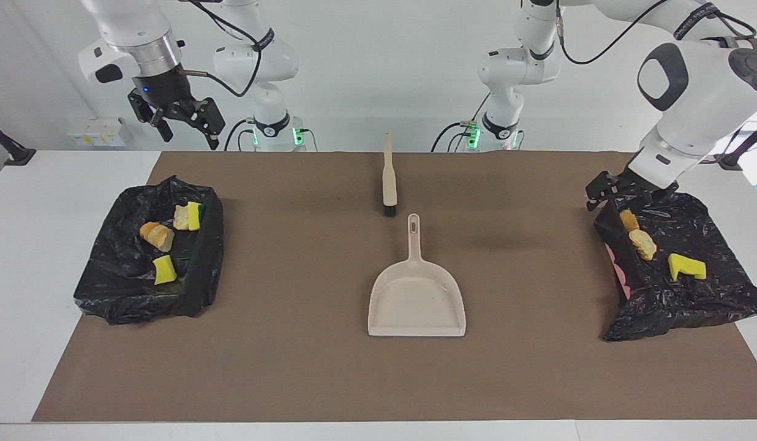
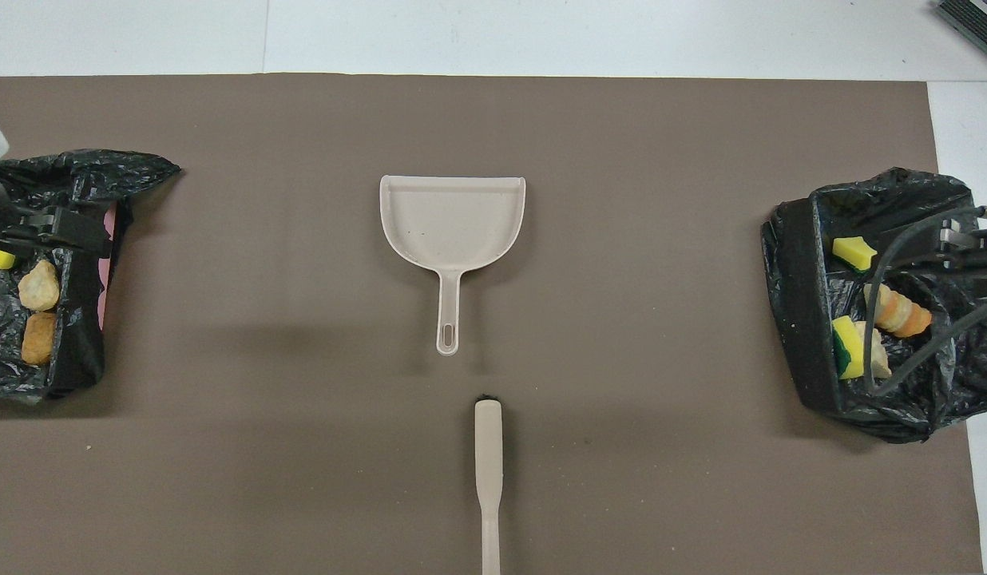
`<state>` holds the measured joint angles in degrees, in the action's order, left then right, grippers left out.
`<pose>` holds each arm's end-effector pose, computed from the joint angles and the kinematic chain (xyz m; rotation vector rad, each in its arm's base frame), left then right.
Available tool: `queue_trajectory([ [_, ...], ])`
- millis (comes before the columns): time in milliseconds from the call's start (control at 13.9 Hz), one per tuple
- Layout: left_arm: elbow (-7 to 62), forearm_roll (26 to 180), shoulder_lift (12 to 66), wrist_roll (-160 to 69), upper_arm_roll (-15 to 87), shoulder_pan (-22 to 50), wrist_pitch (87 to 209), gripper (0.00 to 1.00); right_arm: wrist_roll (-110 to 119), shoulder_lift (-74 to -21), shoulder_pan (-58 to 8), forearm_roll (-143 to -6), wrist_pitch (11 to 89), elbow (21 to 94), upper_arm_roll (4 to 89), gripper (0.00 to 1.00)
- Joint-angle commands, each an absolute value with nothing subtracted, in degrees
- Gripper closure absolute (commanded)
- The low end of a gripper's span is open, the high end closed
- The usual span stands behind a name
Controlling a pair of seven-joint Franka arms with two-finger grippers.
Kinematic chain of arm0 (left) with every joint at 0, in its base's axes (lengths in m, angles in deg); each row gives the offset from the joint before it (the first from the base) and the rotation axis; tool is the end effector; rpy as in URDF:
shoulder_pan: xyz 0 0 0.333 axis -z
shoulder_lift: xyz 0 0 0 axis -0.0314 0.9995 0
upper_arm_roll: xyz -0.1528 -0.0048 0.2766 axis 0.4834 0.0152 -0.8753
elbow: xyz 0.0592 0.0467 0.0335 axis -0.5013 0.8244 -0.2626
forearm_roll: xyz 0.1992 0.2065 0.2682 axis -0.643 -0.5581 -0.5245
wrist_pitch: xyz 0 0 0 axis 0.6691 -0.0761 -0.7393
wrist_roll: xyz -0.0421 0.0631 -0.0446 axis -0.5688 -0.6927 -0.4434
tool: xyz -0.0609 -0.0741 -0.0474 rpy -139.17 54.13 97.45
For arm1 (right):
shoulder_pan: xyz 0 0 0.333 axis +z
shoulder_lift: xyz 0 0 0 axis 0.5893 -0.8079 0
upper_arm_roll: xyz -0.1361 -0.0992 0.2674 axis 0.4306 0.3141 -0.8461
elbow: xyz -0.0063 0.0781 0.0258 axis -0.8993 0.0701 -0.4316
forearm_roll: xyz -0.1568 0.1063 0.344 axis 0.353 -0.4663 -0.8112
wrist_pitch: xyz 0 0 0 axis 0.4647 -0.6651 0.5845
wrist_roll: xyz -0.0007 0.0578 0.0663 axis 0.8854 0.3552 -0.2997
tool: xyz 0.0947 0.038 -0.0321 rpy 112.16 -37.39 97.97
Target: Sweep and dump trash in bin
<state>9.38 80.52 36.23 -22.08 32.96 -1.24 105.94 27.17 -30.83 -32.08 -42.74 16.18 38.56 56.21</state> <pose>0.5963 0.0271 0.5488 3.0938 -0.1332 -0.0663 0.5343 0.0146 0.6697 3.0976 -0.3462 0.0006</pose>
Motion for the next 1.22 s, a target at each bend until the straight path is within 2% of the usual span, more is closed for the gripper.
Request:
queue_trajectory([
  [0, 8.82, 80.69, 35.96, -22.71, 34.37, -0.76, 105.07, 0.00, 25.52, -30.10, -32.68, -42.98, 16.54, 39.56, 56.19, 0.00],
  [574, 8.91, 80.34, 30.25, -22.71, 35.26, 2.68, 102.18, 0.00, 25.43, -30.10, -32.59, -42.98, 16.54, 39.56, 56.19, 0.00],
  [1148, 8.56, 79.81, 29.28, -26.05, 35.96, 2.59, 100.33, 0.00, 25.43, -30.09, -32.59, -42.98, 16.54, 39.56, 56.11, 0.00],
])
